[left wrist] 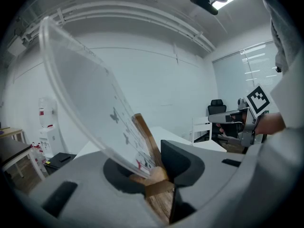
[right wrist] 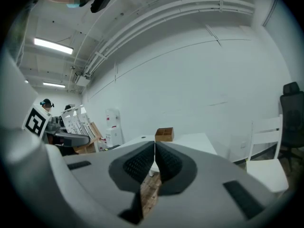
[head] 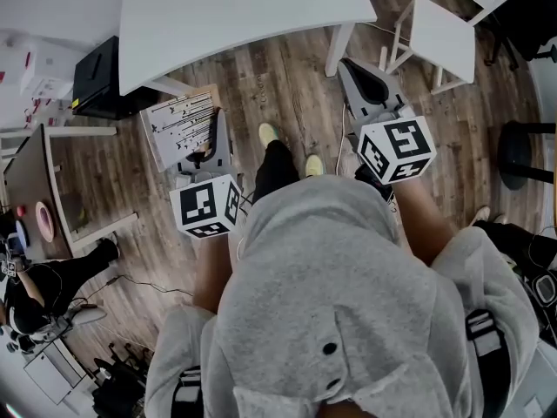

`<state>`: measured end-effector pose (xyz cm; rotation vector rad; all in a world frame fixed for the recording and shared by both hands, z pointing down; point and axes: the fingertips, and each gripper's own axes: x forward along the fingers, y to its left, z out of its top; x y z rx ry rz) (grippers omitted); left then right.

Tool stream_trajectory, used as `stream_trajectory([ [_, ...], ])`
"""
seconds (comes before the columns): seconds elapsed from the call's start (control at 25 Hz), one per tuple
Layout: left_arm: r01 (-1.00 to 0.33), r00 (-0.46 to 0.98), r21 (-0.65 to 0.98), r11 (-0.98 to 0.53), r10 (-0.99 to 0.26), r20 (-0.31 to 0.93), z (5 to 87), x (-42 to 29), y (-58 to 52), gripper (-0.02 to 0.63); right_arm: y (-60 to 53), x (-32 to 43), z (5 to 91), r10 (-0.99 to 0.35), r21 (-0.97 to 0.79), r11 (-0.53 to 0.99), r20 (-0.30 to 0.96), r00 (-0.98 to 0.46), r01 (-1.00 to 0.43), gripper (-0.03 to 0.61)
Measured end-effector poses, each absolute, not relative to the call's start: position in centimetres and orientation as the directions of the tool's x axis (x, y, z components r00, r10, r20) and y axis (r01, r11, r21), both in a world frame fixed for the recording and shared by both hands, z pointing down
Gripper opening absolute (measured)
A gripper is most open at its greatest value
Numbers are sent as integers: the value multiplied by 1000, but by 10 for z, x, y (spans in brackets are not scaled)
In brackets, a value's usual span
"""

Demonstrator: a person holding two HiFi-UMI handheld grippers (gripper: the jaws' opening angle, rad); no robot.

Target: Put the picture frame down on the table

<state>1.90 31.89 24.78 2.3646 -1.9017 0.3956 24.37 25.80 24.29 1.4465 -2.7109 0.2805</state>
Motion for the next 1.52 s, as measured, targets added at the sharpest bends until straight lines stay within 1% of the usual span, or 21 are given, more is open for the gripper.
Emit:
stream_trajectory([
  [0.72,-974,189,-78,-214,-949,251,250,-3,283,117,226,206,250,-790,-131,578,159,-592,-806,26],
  [1.52,-971,211,-56,-234,-940,269,255,-43,181,117,133,153,253,-779,-112,581,210,-590,-806,26],
])
